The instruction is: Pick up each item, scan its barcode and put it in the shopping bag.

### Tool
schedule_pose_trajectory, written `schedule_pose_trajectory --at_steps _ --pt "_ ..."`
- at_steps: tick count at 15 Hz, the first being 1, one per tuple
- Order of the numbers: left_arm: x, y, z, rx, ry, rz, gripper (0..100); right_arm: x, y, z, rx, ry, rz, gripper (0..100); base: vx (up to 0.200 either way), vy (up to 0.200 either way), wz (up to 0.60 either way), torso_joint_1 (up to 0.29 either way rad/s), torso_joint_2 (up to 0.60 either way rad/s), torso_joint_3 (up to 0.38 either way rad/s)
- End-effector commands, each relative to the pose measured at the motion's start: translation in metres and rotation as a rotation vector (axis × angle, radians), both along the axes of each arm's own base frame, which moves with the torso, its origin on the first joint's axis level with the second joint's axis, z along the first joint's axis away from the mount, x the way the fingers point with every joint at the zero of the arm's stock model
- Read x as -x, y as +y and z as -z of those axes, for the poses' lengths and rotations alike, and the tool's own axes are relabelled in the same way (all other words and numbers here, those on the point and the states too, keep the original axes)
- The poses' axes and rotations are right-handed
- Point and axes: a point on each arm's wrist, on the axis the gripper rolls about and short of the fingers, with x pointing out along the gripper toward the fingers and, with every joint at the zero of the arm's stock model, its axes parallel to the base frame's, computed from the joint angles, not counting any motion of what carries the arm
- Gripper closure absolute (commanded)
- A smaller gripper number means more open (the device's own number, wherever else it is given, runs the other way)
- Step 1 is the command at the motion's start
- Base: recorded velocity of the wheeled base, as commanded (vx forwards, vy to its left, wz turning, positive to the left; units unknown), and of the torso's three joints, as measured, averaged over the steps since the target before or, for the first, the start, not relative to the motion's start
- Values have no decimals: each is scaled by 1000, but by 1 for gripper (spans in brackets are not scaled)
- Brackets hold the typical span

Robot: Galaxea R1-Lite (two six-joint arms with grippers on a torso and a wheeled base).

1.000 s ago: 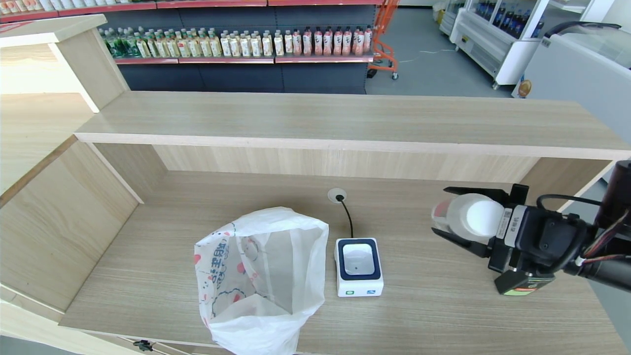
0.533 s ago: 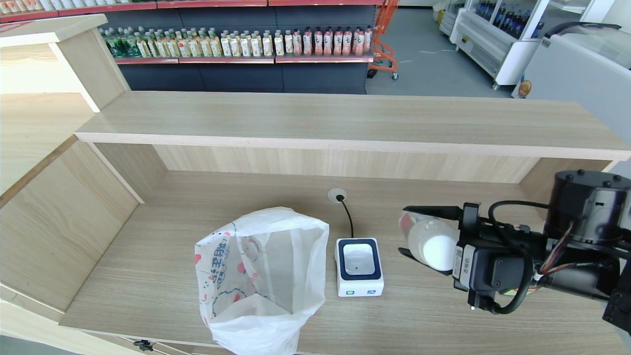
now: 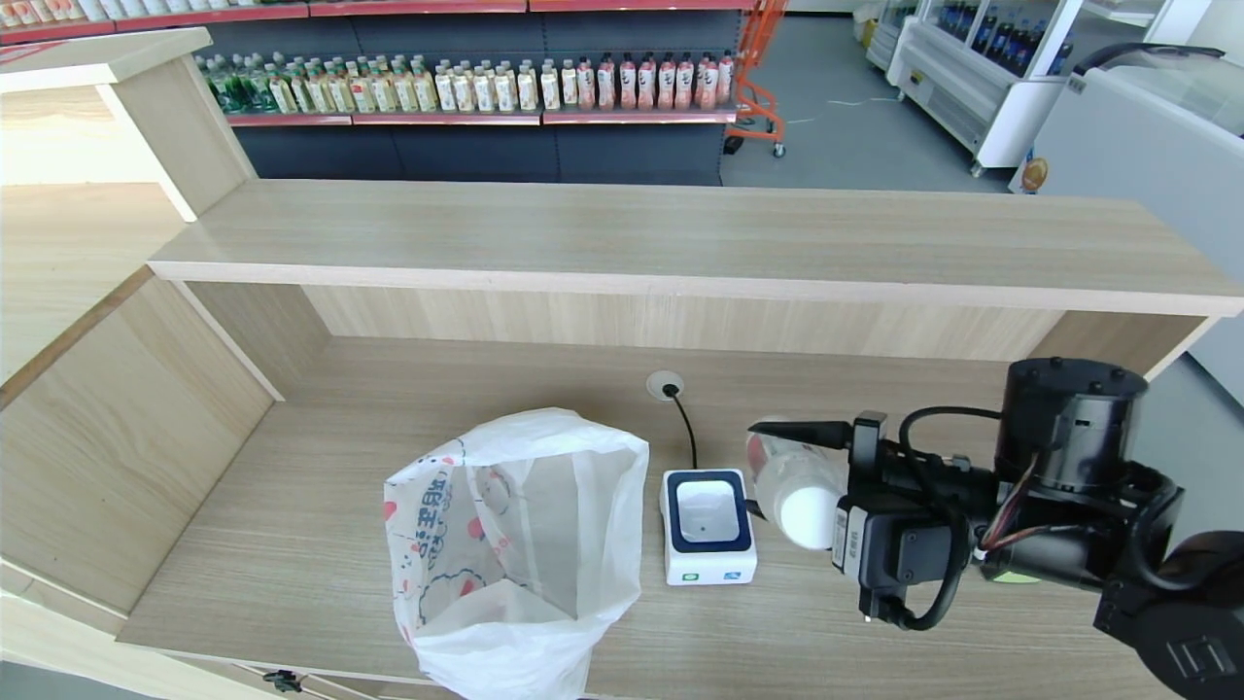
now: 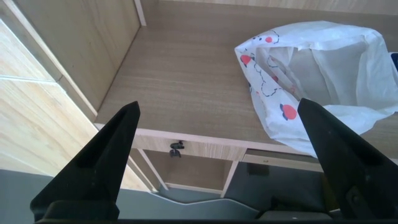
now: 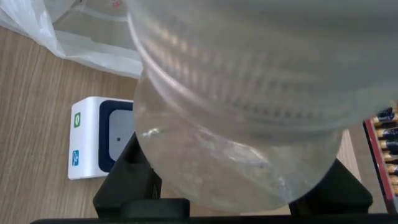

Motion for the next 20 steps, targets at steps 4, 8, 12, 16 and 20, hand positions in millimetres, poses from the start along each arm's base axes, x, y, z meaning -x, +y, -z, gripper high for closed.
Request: schedule_pose_trajectory --at_steps 4,8,12,16,20 --pt "0 0 0 1 -1 0 0 -8 14 23 41 64 -27 100 0 0 0 0 0 0" --pt "0 0 0 1 -1 0 0 -13 15 32 47 76 -24 100 0 0 0 0 0 0" --pt "0 0 0 1 -1 0 0 -21 21 38 50 80 -27 100 0 0 0 0 0 0" --pt "0 0 0 1 -1 0 0 -29 27 44 55 81 -29 100 0 0 0 0 0 0" --pt "0 0 0 1 -1 0 0 -39 39 49 57 73 -50 100 0 0 0 0 0 0"
